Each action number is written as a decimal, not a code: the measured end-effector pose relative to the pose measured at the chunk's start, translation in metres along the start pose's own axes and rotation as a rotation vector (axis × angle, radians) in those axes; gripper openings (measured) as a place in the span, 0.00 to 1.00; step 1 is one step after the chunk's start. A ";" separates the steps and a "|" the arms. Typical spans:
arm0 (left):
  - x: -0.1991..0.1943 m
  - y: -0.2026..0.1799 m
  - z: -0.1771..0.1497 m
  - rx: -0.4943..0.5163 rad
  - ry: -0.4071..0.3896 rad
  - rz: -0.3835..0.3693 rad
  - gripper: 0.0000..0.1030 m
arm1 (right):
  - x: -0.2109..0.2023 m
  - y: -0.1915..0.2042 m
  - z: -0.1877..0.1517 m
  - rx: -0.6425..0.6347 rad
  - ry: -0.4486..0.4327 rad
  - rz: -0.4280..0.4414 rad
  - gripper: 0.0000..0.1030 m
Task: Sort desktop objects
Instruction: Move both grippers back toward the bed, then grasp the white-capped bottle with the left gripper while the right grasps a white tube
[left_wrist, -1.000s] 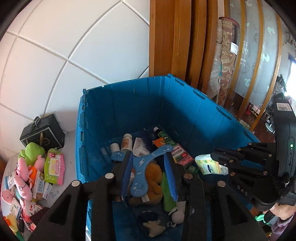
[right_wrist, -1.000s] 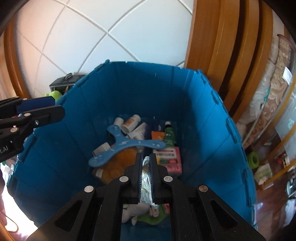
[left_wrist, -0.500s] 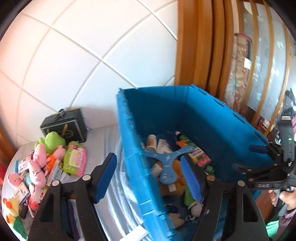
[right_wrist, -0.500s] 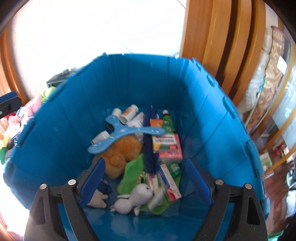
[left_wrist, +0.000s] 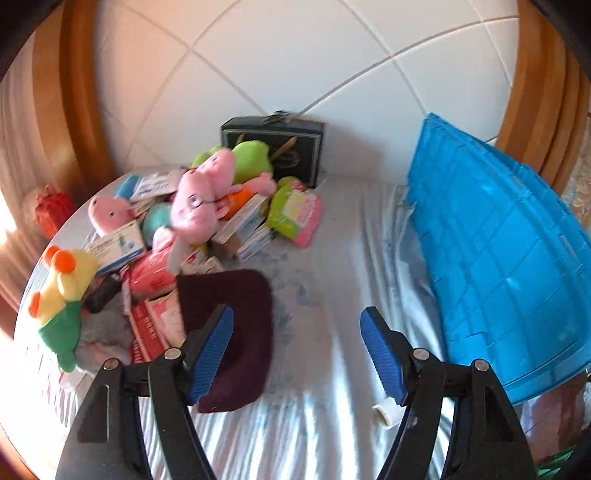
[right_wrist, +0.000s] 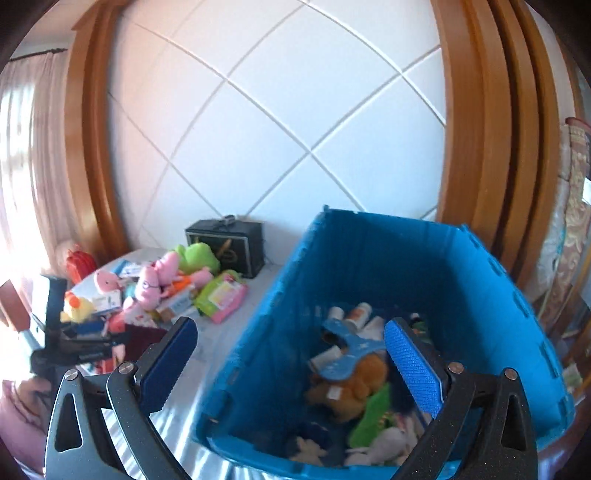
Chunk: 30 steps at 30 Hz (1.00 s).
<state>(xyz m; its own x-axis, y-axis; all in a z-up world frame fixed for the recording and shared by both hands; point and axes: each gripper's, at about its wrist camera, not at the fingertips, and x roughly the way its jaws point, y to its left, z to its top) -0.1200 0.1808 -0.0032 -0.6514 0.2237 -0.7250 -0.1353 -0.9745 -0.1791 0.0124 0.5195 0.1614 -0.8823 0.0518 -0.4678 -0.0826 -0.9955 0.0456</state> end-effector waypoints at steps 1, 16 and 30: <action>0.003 0.017 -0.007 -0.009 0.007 0.022 0.69 | 0.003 0.011 0.003 0.004 -0.006 0.024 1.00; 0.071 0.212 -0.118 -0.148 0.098 0.212 0.69 | 0.103 0.190 -0.051 0.001 0.235 0.186 1.00; 0.136 0.232 -0.128 -0.081 0.121 0.202 0.69 | 0.192 0.146 -0.205 0.409 0.593 -0.112 1.00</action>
<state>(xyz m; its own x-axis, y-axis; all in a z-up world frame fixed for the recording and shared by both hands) -0.1441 -0.0123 -0.2282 -0.5640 0.0294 -0.8253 0.0525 -0.9961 -0.0714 -0.0740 0.3676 -0.1028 -0.4688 -0.0152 -0.8832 -0.4263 -0.8718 0.2413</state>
